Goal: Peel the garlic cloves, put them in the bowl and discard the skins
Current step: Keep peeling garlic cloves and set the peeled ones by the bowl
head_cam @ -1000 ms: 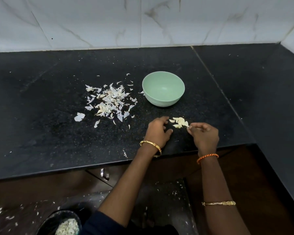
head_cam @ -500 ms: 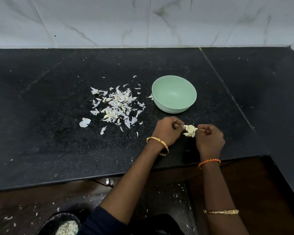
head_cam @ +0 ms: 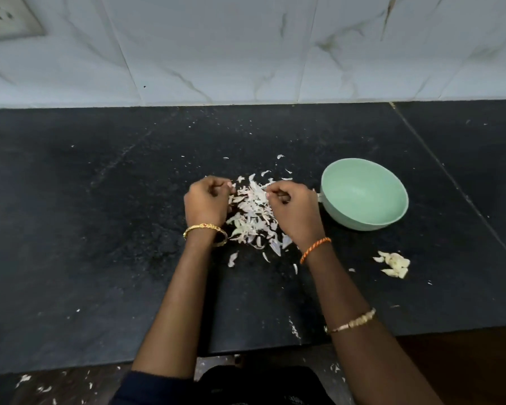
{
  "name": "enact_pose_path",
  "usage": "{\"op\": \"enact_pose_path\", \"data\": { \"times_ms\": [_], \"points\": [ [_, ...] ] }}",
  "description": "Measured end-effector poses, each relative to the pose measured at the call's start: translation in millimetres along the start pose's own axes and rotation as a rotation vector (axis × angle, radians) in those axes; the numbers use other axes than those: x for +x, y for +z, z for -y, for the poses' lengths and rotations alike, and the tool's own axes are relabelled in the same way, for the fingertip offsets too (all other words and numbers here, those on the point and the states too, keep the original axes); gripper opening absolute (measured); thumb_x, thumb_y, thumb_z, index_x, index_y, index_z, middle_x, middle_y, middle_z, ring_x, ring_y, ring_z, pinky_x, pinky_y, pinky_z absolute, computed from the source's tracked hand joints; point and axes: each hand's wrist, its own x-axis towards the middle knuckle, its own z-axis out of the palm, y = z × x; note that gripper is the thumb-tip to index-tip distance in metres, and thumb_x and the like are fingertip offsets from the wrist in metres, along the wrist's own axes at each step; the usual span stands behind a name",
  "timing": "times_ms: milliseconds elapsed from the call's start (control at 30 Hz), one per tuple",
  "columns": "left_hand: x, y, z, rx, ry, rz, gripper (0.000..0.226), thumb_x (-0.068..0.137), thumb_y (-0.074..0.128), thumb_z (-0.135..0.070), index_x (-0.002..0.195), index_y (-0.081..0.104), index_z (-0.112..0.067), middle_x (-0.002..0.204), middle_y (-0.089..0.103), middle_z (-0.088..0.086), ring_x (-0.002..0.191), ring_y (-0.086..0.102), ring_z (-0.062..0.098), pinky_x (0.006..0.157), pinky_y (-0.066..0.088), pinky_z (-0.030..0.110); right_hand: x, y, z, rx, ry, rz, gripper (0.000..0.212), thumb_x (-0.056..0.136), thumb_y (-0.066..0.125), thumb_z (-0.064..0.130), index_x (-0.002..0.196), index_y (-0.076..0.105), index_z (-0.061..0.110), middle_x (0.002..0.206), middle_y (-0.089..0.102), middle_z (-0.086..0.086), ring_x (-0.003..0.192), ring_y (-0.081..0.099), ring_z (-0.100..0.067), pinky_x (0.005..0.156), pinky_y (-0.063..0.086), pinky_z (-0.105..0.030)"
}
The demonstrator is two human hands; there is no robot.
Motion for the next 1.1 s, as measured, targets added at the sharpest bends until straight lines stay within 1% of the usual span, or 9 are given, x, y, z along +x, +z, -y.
{"op": "enact_pose_path", "data": {
  "times_ms": [67,200,300,400,667,767,833,967,1100],
  "points": [
    [14,-10,10,0.008,-0.037,-0.015,0.013,0.090,0.063,-0.016,0.079,0.070,-0.017,0.071,0.070,-0.009,0.044,0.056,0.000,0.051,0.050,0.020,14,15,2,-0.030,0.053,0.128,0.012,0.088,0.065,0.006,0.095,0.074,0.004,0.090,0.073,-0.009,0.073,0.060,-0.007,0.063,0.042,0.000],
    [41,-19,22,-0.035,-0.105,-0.083,0.018,0.090,0.061,-0.025,0.073,0.066,-0.019,0.064,0.068,-0.010,0.058,0.060,0.007,0.065,0.051,0.028,33,42,10,-0.133,-0.010,0.335,0.015,0.090,0.060,0.002,0.094,0.074,0.006,0.093,0.069,-0.005,0.073,0.058,-0.006,0.062,0.043,-0.008],
    [54,-18,22,-0.027,-0.109,-0.081,0.029,0.094,0.053,-0.031,0.070,0.061,-0.015,0.061,0.066,-0.010,0.051,0.049,0.004,0.059,0.044,0.025,44,56,9,-0.222,-0.061,0.444,0.018,0.089,0.059,0.000,0.095,0.074,0.008,0.098,0.071,-0.008,0.080,0.063,-0.012,0.067,0.048,-0.015],
    [63,-15,24,-0.038,-0.108,-0.086,0.032,0.095,0.049,-0.030,0.074,0.062,-0.009,0.058,0.063,-0.009,0.056,0.052,0.002,0.058,0.041,0.016,50,65,8,-0.308,-0.070,0.514,0.017,0.086,0.064,-0.001,0.094,0.075,0.008,0.097,0.070,-0.009,0.084,0.064,-0.017,0.077,0.054,-0.029],
    [72,-8,37,-0.130,-0.075,-0.076,0.029,0.095,0.053,-0.027,0.072,0.060,-0.010,0.060,0.063,-0.008,0.045,0.050,-0.004,0.056,0.042,0.016,57,69,4,-0.401,-0.118,0.574,0.023,0.082,0.055,-0.005,0.071,0.068,0.010,0.087,0.064,-0.008,0.085,0.060,-0.023,0.077,0.054,-0.037],
    [73,-8,38,-0.140,-0.047,0.023,0.024,0.094,0.057,-0.025,0.073,0.060,-0.015,0.061,0.064,-0.008,0.047,0.050,-0.005,0.054,0.041,0.011,56,67,1,-0.292,-0.067,0.478,0.015,0.086,0.058,0.000,0.081,0.067,0.010,0.086,0.062,-0.004,0.079,0.057,-0.007,0.066,0.045,-0.008],
    [75,-10,35,-0.133,0.005,0.162,0.014,0.092,0.060,-0.021,0.079,0.063,-0.018,0.068,0.067,-0.004,0.051,0.053,-0.004,0.054,0.042,0.012,60,60,1,-0.123,0.009,0.359,0.005,0.086,0.064,0.002,0.086,0.067,0.006,0.074,0.062,0.004,0.063,0.056,0.007,0.055,0.040,-0.002],
    [79,-7,23,-0.098,0.099,0.419,0.008,0.090,0.063,-0.012,0.089,0.071,-0.011,0.082,0.071,0.004,0.045,0.051,-0.002,0.047,0.043,0.015,79,47,-3,0.091,0.108,0.256,0.008,0.081,0.073,0.007,0.087,0.071,0.011,0.071,0.066,0.006,0.059,0.057,0.010,0.057,0.044,-0.008],
    [81,2,10,-0.126,0.127,0.422,0.009,0.087,0.065,-0.008,0.085,0.072,-0.005,0.079,0.071,0.008,0.043,0.049,-0.004,0.048,0.040,0.010,89,41,-3,0.267,0.214,0.263,0.013,0.084,0.069,0.002,0.097,0.072,0.002,0.086,0.071,-0.005,0.072,0.065,-0.004,0.064,0.054,-0.016]
  ]
}}
